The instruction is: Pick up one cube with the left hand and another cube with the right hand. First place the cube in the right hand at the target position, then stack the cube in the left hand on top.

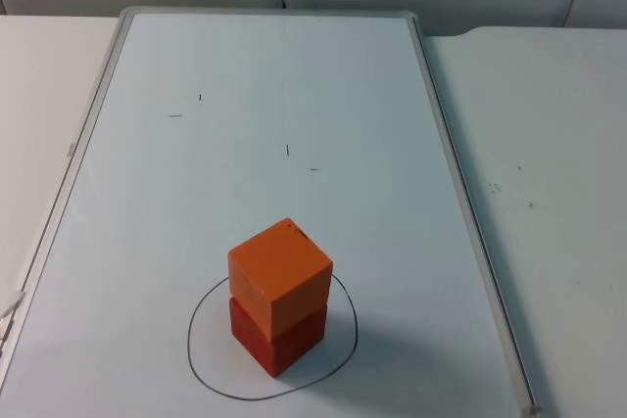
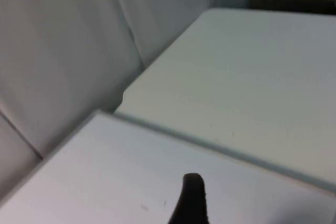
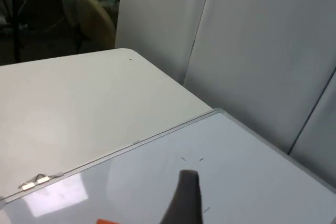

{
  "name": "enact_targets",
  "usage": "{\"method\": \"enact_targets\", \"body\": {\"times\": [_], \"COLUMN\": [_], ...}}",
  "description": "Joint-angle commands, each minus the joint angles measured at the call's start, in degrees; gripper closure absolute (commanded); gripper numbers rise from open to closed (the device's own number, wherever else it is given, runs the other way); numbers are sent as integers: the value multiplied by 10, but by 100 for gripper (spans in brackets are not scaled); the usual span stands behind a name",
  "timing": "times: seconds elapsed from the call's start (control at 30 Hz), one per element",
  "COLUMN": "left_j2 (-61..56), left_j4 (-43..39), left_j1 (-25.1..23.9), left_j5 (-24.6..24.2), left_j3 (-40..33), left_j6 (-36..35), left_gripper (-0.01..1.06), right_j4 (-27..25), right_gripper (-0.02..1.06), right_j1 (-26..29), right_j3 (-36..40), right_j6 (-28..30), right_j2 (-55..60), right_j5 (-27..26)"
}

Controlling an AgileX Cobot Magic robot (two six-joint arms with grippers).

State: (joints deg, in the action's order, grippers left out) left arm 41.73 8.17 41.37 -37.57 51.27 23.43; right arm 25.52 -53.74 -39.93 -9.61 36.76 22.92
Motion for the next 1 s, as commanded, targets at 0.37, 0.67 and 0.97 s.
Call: {"method": "enact_targets", "body": {"times": [0.37, 0.67, 0.97], "left_j2": [-177, -285, -379], "left_j4": [-58, -59, -111], "left_j1": [5, 5, 5], "left_j5": [-119, -173, -176], "left_j3": [-166, -196, -207], "left_j6": [-118, -122, -211], "left_gripper": [37, 37, 37], "right_j4": [-1, -4, -29], "right_gripper": [34, 34, 34], "right_j1": [-2, -2, -2], "right_j3": [51, 51, 51], "right_j6": [-49, -50, -15], "right_j2": [-126, -155, -155], "right_j5": [133, 178, 201]}}
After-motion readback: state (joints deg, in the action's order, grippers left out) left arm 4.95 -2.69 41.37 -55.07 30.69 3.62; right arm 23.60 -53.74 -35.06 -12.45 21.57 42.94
